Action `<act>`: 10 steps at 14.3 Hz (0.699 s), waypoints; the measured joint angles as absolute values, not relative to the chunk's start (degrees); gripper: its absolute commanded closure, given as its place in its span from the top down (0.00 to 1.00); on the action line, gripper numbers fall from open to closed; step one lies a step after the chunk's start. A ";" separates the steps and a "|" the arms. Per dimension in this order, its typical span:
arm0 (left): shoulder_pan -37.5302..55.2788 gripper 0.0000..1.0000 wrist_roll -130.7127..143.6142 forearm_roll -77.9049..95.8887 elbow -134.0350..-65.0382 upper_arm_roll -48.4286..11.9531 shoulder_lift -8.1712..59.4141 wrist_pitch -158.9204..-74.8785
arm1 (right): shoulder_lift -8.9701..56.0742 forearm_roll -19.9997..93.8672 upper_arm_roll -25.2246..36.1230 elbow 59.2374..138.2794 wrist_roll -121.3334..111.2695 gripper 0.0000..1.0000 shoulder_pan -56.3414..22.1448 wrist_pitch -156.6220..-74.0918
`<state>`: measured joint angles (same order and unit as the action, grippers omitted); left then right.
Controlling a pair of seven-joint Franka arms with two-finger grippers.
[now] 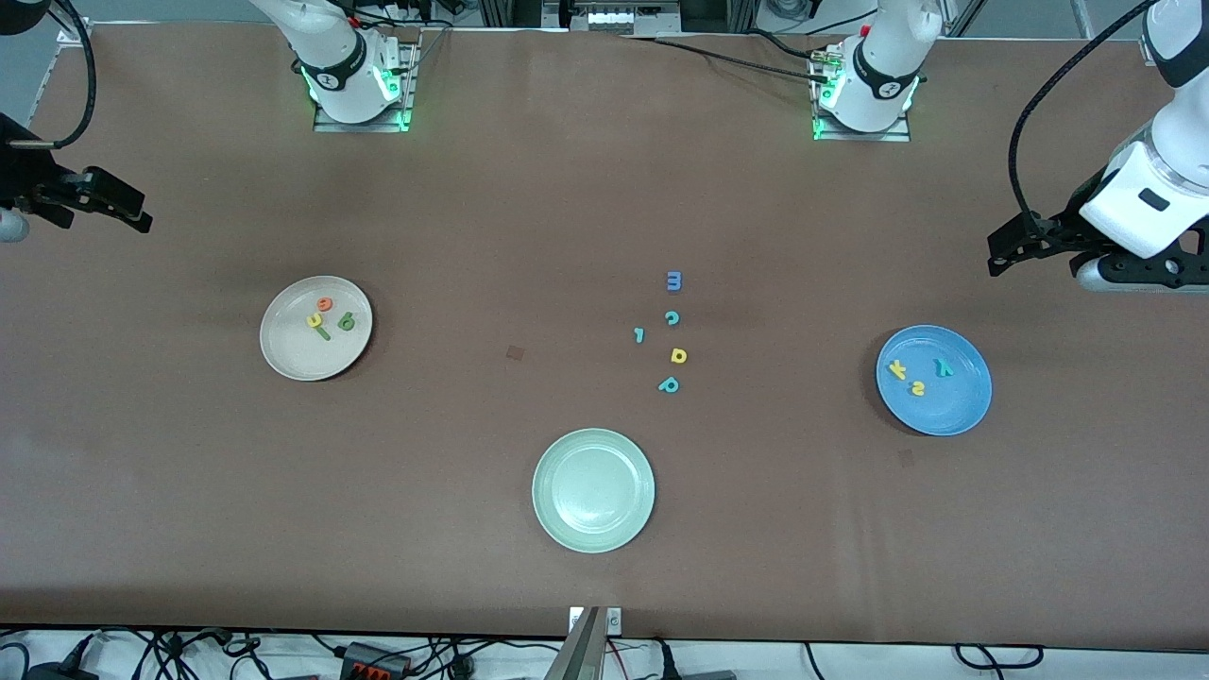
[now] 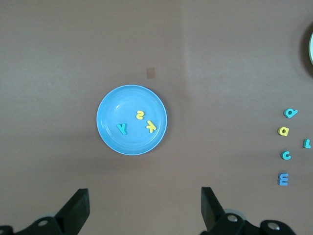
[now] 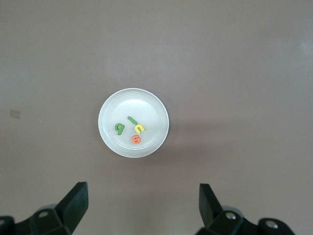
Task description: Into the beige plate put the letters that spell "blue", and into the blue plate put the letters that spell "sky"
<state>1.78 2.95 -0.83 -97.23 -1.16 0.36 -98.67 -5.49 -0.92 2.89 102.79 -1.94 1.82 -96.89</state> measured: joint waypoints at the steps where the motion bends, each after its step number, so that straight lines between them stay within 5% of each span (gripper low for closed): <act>1: 1.77 1.00 2.95 -0.83 -97.23 -1.16 0.36 -98.67 | -5.65 -0.92 2.89 102.79 -1.96 1.00 1.82 -96.87; 10: 1.78 1.00 2.95 -0.83 -97.23 -1.16 0.36 -98.67 | -6.09 -1.05 2.91 102.79 -2.25 1.00 1.82 -96.81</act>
